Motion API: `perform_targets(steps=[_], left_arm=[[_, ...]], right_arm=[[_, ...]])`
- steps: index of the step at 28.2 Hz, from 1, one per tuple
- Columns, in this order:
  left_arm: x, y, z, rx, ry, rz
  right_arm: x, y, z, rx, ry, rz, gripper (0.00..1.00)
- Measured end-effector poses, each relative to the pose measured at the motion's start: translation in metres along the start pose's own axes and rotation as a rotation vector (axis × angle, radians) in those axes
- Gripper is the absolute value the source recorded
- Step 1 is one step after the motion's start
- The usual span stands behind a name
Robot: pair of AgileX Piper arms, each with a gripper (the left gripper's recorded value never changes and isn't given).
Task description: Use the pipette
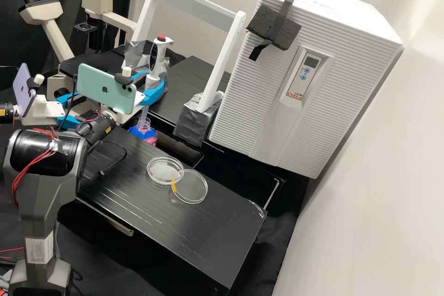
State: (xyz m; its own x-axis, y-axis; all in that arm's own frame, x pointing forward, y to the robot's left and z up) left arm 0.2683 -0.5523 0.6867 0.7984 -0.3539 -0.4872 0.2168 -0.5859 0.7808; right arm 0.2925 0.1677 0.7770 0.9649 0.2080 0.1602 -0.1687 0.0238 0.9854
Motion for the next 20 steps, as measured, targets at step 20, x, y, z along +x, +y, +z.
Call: perform_targets(steps=[20], left_arm=[[-0.0026,-0.006,0.009,-0.023,-0.008,-0.002]], right_arm=[[-0.037,0.106,-0.031,0.174,0.151,0.196,0.00]])
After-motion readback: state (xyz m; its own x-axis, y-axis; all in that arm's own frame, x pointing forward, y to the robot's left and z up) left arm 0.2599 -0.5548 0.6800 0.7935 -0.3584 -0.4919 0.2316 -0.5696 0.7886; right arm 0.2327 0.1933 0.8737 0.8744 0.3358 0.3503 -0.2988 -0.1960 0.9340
